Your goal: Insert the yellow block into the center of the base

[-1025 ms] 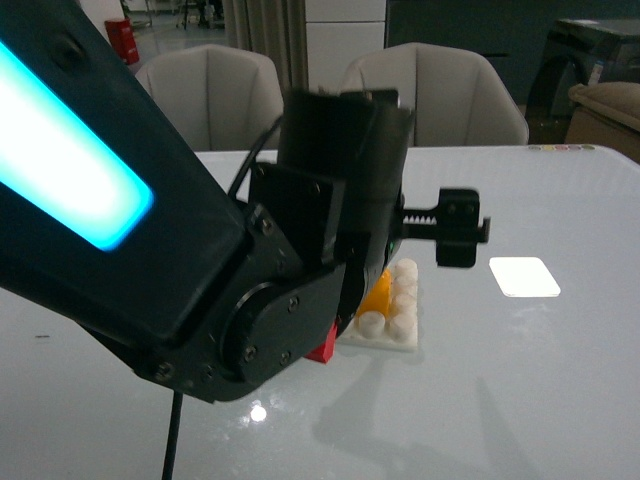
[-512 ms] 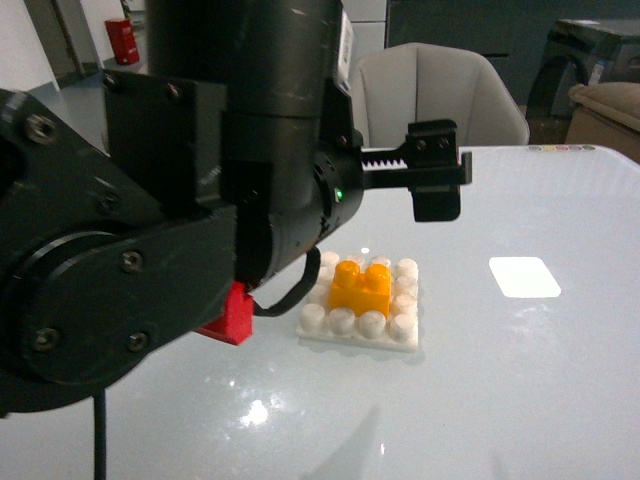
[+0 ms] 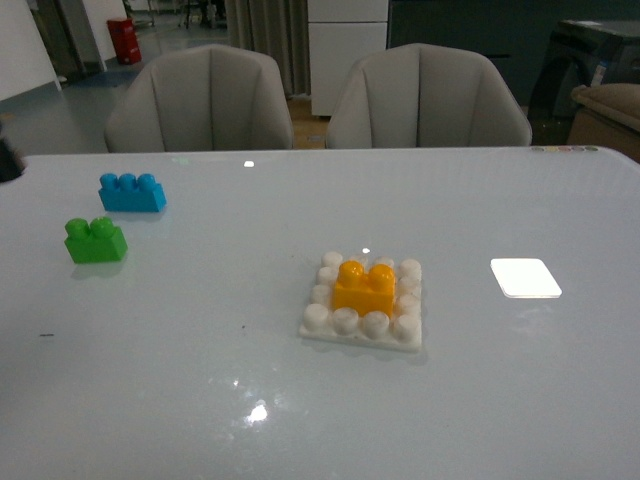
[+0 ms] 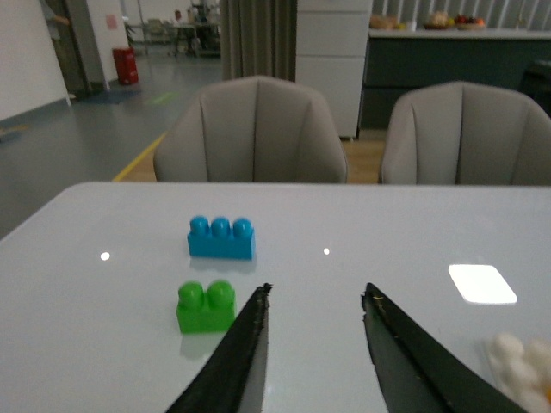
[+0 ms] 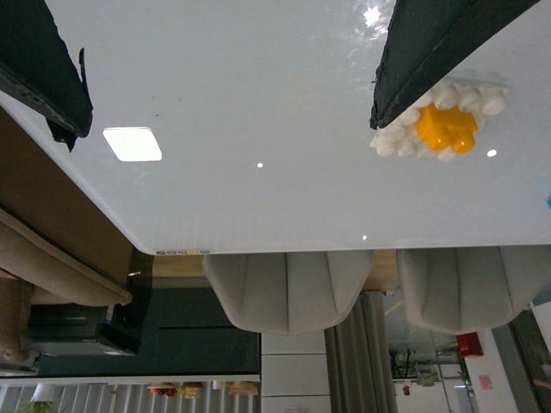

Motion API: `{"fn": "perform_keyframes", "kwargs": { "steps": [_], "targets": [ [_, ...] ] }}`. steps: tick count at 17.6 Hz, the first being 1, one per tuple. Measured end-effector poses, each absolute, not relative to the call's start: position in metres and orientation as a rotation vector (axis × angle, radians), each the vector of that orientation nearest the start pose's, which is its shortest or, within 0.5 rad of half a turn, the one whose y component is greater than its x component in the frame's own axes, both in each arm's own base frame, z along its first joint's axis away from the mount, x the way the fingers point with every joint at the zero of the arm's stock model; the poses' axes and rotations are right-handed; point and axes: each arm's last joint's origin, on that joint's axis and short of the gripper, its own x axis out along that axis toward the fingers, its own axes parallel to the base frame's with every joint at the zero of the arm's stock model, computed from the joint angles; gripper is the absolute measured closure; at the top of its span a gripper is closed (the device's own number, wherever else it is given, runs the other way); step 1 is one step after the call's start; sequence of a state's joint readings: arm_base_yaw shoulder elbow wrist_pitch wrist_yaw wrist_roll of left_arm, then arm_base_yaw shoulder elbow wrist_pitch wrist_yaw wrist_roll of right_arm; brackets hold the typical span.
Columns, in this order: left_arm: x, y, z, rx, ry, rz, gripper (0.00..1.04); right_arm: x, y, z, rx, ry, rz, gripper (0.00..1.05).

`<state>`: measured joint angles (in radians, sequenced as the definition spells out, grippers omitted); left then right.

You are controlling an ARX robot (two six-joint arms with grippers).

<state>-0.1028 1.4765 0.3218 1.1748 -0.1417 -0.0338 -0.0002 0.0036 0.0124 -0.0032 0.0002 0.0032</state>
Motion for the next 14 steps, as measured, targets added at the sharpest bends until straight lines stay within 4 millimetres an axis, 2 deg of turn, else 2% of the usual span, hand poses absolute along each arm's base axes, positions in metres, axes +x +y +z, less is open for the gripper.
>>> {"fn": "perform_keyframes", "kwargs": {
  "steps": [2,3,7,11,14],
  "targets": [
    [0.220,-0.020,0.157,-0.014,0.041,-0.010,0.91,0.097,0.000,0.167,0.003,-0.006,-0.001,0.06],
    [0.211,-0.017,0.160,-0.017,0.022,-0.010,1.04,0.097,0.000,0.167,0.003,-0.005,-0.001,0.06],
    [0.179,0.000,0.161,-0.014,0.026,0.008,1.03,0.097,0.000,0.167,0.003,-0.006,-0.001,0.06],
    [0.156,0.000,0.162,-0.014,0.017,0.004,1.03,0.097,0.000,0.167,0.003,-0.006,-0.001,0.06],
    [0.146,0.000,0.164,-0.014,0.012,0.004,1.03,0.097,0.000,0.167,0.003,-0.006,-0.001,0.06]
  ]
}}
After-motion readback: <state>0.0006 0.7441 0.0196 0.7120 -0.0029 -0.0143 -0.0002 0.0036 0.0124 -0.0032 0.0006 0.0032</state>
